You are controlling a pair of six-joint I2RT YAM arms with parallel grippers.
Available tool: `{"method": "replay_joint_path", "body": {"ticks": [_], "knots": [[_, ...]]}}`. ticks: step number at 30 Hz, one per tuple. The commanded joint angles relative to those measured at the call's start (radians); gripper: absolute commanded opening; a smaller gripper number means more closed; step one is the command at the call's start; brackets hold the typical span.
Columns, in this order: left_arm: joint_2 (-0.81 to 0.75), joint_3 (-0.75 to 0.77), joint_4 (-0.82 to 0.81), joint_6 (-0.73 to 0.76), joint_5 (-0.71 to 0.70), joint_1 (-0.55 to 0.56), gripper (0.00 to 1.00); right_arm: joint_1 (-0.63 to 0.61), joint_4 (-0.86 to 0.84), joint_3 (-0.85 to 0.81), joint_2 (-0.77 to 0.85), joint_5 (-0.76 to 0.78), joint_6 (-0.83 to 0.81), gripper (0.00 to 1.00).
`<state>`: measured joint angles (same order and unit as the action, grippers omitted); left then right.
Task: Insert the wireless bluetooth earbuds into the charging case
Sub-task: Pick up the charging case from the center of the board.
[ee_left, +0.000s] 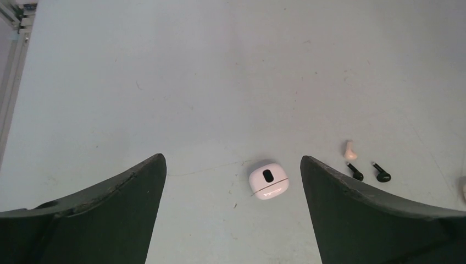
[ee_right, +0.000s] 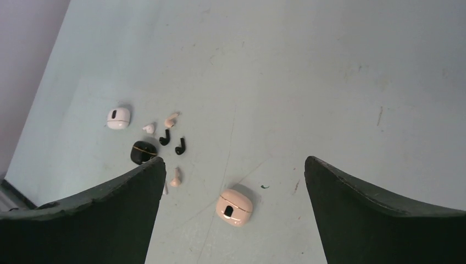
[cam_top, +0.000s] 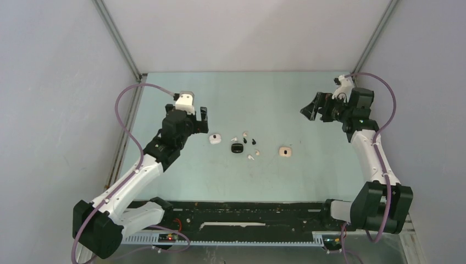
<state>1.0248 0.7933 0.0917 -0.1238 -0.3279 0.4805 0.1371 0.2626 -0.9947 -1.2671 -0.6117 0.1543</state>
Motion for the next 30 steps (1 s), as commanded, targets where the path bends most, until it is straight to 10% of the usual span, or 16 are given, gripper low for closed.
{"method": "replay_joint_path", "body": {"ticks": [1,14,24,30], "knots": [[-0.006,0.046,-0.009,-0.023,0.084,0.004,1.00,-0.001,-0.010,-0.001,-0.008,-0.174,-0.106,1.00],[0.070,0.101,0.062,-0.017,0.126,0.021,0.93,-0.196,0.144,-0.005,-0.072,-0.098,-0.535,0.87],[0.104,0.113,0.070,-0.021,0.171,0.024,0.92,-0.416,0.290,-0.090,-0.242,0.101,-0.735,0.58],[0.100,0.095,0.048,-0.017,0.170,0.028,0.93,-0.442,0.390,-0.068,-0.272,0.215,-0.955,0.67]]}}
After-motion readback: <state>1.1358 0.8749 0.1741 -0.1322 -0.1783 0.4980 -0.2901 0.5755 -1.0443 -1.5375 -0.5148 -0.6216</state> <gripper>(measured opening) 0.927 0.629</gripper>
